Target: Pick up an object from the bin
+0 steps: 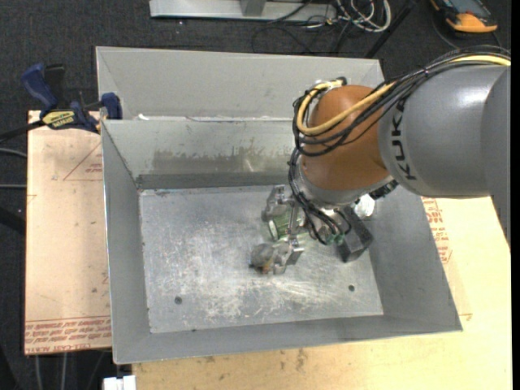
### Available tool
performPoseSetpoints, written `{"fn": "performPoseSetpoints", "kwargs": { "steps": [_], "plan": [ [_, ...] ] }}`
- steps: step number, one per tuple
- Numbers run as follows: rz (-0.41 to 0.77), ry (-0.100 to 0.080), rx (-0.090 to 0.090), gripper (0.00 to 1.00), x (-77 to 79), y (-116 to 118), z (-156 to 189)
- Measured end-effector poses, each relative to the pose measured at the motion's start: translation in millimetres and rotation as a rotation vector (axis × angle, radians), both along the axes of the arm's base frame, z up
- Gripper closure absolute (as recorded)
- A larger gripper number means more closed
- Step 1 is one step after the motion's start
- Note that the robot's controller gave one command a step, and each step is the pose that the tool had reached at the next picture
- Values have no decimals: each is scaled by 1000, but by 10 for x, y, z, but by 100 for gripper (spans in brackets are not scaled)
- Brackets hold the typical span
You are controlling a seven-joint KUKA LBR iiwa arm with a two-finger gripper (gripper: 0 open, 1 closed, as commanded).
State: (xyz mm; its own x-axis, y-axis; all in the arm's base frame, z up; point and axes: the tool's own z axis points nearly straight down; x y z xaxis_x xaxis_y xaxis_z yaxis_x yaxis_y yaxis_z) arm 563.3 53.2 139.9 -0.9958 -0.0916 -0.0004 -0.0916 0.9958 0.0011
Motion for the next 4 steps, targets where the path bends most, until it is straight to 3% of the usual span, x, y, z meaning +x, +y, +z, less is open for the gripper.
{"fn": "performPoseSetpoints", "kwargs": {
  "steps": [1, 2, 3, 4],
  "plan": [
    [192, 22, 0, 100, 232, -107, -553],
    [192, 22, 0, 100, 231, -109, -555],
    [429, -5, 0, 100, -569, 69, 689],
    [428, -2, 0, 100, -575, 65, 672]
  ]
}}
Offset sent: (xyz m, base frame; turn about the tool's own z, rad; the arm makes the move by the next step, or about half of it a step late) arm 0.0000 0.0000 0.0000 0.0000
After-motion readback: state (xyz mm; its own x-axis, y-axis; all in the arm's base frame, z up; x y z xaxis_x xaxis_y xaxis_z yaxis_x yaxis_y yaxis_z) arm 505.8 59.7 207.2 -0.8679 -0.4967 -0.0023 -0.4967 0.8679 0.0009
